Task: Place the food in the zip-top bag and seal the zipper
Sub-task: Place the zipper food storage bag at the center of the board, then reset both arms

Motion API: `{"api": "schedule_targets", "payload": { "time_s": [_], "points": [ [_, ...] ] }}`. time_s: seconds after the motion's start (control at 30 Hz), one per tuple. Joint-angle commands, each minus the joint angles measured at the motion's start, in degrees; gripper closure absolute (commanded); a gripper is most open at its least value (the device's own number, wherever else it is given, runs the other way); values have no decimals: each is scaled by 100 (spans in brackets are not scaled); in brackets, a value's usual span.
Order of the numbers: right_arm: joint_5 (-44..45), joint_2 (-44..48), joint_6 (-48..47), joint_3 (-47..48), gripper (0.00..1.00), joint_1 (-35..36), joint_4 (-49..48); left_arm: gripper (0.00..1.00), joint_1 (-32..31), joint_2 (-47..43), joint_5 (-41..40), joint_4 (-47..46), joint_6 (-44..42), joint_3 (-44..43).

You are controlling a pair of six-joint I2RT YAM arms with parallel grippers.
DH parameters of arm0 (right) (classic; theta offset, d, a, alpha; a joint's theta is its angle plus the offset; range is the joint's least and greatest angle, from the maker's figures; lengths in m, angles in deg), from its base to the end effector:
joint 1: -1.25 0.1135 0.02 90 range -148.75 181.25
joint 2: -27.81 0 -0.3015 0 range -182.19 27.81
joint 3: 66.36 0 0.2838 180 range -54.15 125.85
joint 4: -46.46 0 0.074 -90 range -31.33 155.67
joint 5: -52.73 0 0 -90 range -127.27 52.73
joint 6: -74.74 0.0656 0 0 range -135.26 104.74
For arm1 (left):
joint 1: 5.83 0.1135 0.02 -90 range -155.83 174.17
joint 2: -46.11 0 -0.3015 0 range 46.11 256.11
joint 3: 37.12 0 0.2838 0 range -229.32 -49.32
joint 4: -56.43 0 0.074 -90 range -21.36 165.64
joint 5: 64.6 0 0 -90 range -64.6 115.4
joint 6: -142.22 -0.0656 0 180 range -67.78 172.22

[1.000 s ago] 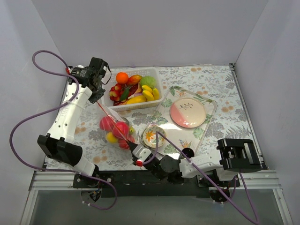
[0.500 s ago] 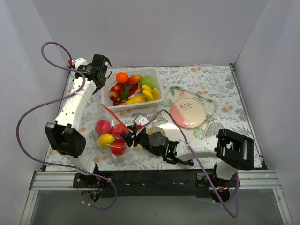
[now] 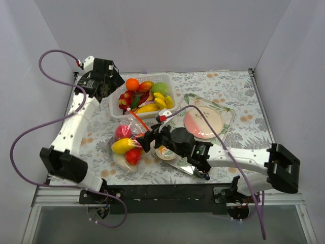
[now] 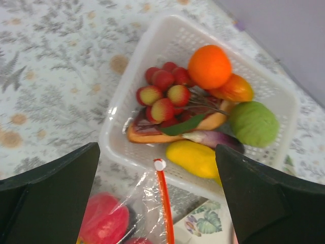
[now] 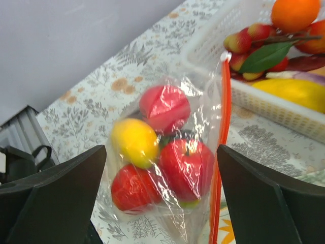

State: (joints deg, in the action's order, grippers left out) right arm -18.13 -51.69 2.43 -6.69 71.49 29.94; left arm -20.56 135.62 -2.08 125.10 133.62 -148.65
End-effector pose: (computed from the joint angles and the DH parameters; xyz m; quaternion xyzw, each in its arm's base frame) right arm 0.1446 0.3388 0.3058 -0.2151 0.6935 0.3829 0.5711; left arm 0.3668 -0.0651 0.4253 -0.5694 0.7060 -0.1194 0.4040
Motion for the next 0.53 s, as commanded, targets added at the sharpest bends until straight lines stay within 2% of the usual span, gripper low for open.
{"api": "schedule_targets", "payload": {
  "time_s": [0.0,0.07,0.2,0.3,0.4,0.5],
  "points": [
    [309,812,103,465,2,-159,1183,2,-312,-1651,1024,-943,-108,1361],
    [625,1295,147,378,2,-238,1738,2,-444,-2129,1271,-1479,-125,2246],
    [1013,2306,322,-209,1,-449,2336,2,-514,-3000,1579,-1805,-151,3179],
    [1320,3359,559,-746,1,-537,2653,2,-532,-3519,1615,-2034,-449,3682],
    [1531,3984,735,-1176,1,-572,2776,2,-541,-3835,1676,-2244,-582,4025],
    [1672,4223,832,-1310,1,-573,2864,2,-541,-3942,1773,-2394,-661,4202]
  ]
}}
